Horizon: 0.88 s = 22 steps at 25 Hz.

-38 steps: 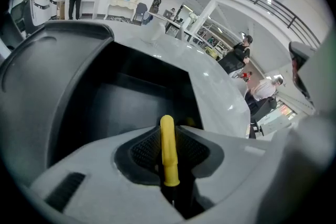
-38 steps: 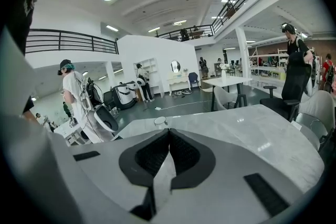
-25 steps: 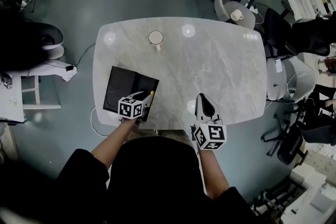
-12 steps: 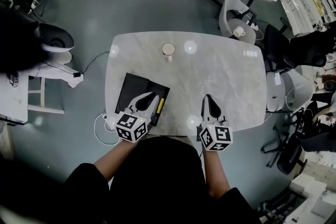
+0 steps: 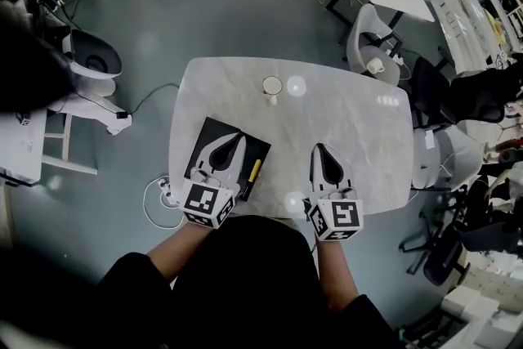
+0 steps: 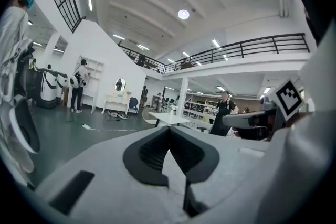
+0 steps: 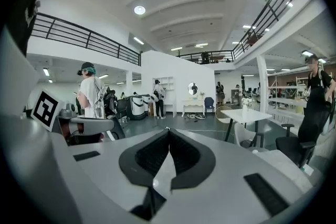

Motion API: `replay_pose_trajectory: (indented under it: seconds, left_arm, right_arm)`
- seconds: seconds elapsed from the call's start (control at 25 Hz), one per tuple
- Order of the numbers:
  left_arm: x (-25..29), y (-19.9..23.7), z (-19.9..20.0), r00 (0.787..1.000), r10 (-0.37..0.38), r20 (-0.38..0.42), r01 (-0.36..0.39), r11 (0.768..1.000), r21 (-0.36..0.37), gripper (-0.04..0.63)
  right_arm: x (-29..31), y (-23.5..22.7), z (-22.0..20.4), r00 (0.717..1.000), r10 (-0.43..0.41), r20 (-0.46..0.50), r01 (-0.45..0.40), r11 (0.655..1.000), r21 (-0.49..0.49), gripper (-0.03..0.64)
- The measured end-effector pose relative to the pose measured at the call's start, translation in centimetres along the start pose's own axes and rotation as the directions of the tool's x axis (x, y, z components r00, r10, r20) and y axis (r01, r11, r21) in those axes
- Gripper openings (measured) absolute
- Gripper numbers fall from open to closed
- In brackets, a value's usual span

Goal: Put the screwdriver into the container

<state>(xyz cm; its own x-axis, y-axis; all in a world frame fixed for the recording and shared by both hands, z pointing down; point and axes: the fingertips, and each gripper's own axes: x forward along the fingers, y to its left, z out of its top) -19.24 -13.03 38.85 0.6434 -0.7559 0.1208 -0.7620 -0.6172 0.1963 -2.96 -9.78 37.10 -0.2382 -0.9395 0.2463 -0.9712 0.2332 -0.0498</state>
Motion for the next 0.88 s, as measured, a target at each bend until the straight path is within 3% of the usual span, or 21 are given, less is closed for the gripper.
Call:
replay_pose_trajectory:
  seconds: [0.32,0.88]
  left_arm:
    - [-0.3,-0.2,-0.6,1.000,-0.015,-0.013,0.015,0.999,0.032,0.017]
    - [0.5,-0.4,-1.6,0.998,-0.027,-0.049,0.029,0.998,0.056,0.015]
  right_arm:
    - [-0.8,-1.7,0.1,0.996,-0.094,0.001,0.094,0.996,-0.007,0.011]
    - [-1.1,-2.1,-0.7,0.996,-0.089,0.000,0.089,0.996,0.012,0.011]
